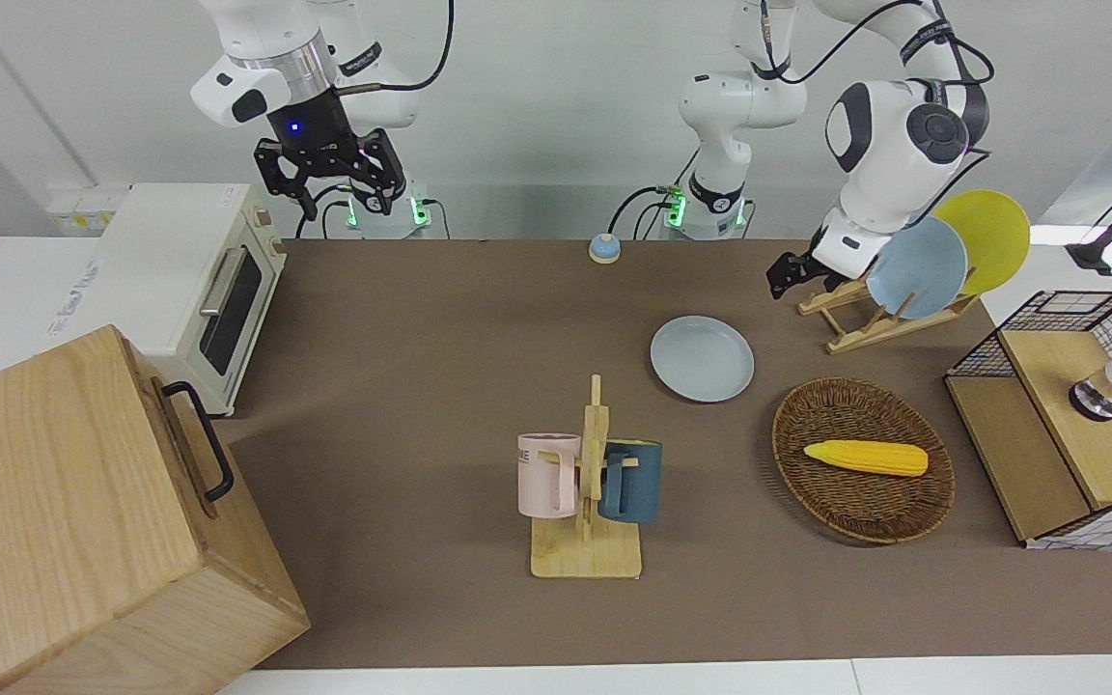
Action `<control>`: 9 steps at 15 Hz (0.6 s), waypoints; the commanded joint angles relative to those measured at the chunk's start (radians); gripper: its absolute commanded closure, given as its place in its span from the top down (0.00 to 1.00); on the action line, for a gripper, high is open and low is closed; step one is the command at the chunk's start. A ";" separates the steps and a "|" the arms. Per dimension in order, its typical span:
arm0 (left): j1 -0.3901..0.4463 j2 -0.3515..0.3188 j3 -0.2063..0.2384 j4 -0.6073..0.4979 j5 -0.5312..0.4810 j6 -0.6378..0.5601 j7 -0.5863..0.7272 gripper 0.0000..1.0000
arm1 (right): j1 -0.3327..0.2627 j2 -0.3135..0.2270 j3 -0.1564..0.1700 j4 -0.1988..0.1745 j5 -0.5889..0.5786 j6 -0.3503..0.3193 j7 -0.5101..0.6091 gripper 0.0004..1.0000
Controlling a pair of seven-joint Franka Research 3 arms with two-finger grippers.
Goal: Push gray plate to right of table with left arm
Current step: 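Move the left gripper forward to the near edge of the gray plate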
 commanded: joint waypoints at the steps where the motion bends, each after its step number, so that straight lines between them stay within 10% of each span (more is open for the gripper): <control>1: -0.009 0.011 0.003 -0.070 -0.010 0.092 0.008 0.99 | -0.006 0.006 0.003 0.014 0.016 -0.005 0.002 1.00; 9: -0.039 0.109 0.002 -0.126 -0.033 0.236 -0.002 0.99 | -0.006 0.006 0.003 0.014 0.016 -0.005 0.002 1.00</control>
